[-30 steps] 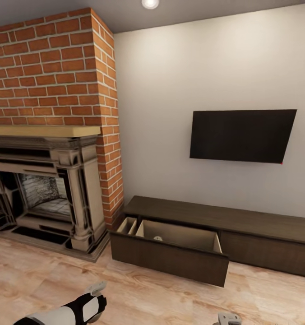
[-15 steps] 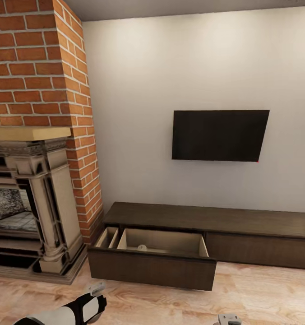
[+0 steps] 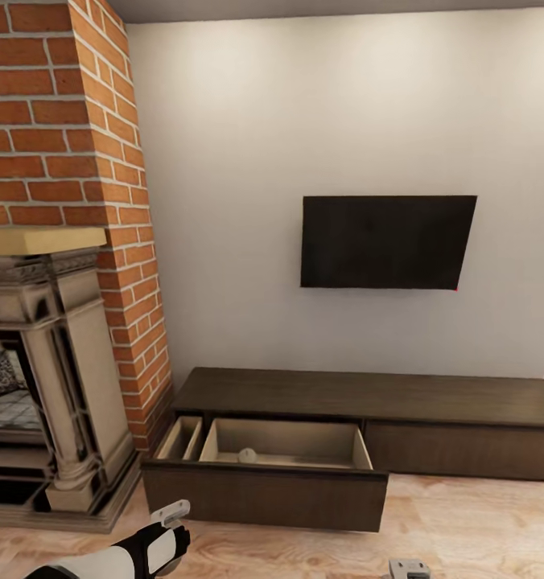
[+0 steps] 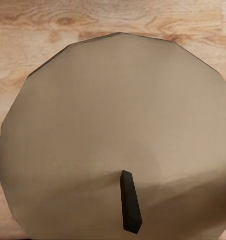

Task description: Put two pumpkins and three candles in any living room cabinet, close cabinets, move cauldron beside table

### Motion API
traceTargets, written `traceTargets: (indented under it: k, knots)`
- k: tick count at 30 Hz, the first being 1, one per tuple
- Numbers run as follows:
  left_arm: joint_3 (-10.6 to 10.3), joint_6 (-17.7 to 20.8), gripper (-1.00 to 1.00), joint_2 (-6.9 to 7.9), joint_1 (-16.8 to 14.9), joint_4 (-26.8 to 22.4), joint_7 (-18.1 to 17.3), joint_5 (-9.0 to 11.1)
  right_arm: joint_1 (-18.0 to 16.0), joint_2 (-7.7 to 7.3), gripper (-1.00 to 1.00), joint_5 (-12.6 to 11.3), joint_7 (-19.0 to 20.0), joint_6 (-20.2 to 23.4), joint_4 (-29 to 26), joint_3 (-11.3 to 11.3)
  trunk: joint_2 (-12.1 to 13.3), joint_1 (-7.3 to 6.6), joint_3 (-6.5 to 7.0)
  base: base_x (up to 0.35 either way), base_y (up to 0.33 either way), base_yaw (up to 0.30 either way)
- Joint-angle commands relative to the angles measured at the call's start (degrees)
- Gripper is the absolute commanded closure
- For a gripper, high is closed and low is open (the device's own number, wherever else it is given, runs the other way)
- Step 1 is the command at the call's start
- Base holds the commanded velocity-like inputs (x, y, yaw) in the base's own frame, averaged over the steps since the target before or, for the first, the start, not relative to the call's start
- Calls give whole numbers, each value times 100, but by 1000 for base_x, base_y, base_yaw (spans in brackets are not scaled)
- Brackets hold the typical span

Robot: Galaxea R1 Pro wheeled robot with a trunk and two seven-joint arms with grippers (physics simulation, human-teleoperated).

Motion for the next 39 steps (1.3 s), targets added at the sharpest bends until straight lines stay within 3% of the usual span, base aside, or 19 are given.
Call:
traceTargets:
  k: [1, 13, 39]
  knots:
    - [-49, 17, 100, -3, -6, 7, 9, 32, -1, -2, 100, -52, -24, 37, -15, 49, -4, 0, -5, 8, 5, -140]
    - [-49, 16, 100, -3, -7, 8, 9, 32, -1, -2, 100, -52, -24, 37, -15, 46, -4, 0, 41, 1, 1, -213]
    - [-49, 16, 100, -3, -6, 8, 9, 32, -1, -2, 100, -43, -24, 35, -15, 49, -4, 0, 45, 79, 0, -8]
